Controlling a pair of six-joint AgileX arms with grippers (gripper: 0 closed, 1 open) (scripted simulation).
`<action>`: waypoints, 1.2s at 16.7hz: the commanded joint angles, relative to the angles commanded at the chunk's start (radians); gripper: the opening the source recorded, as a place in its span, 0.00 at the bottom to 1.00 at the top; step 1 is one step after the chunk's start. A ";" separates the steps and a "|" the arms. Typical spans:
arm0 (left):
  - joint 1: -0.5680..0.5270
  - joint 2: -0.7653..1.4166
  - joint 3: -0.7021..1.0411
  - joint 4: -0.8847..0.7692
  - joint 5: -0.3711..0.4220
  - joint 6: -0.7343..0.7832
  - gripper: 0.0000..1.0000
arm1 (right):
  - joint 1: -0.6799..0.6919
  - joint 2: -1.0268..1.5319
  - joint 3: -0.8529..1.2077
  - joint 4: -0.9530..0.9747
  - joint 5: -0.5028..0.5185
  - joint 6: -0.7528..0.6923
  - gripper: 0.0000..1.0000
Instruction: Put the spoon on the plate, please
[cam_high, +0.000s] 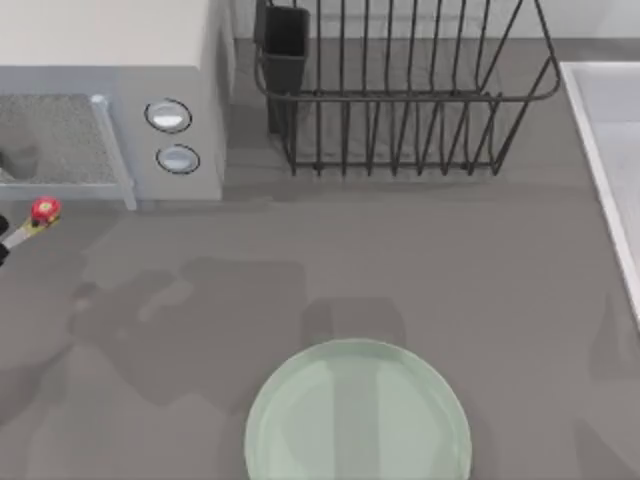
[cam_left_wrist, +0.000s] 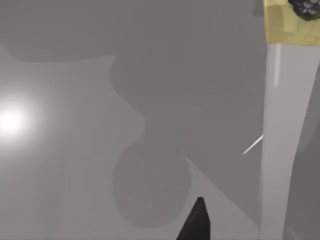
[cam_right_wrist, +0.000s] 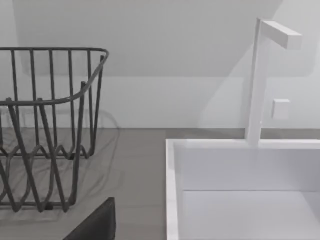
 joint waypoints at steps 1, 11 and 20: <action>0.000 0.000 0.000 0.000 0.000 0.000 0.00 | 0.000 0.000 0.000 0.000 0.000 0.000 1.00; -0.309 0.026 -0.016 -0.101 0.027 -0.068 0.00 | 0.000 0.000 0.000 0.000 0.000 0.000 1.00; -0.972 0.071 -0.019 0.057 0.018 -0.193 0.00 | 0.000 0.000 0.000 0.000 0.000 0.000 1.00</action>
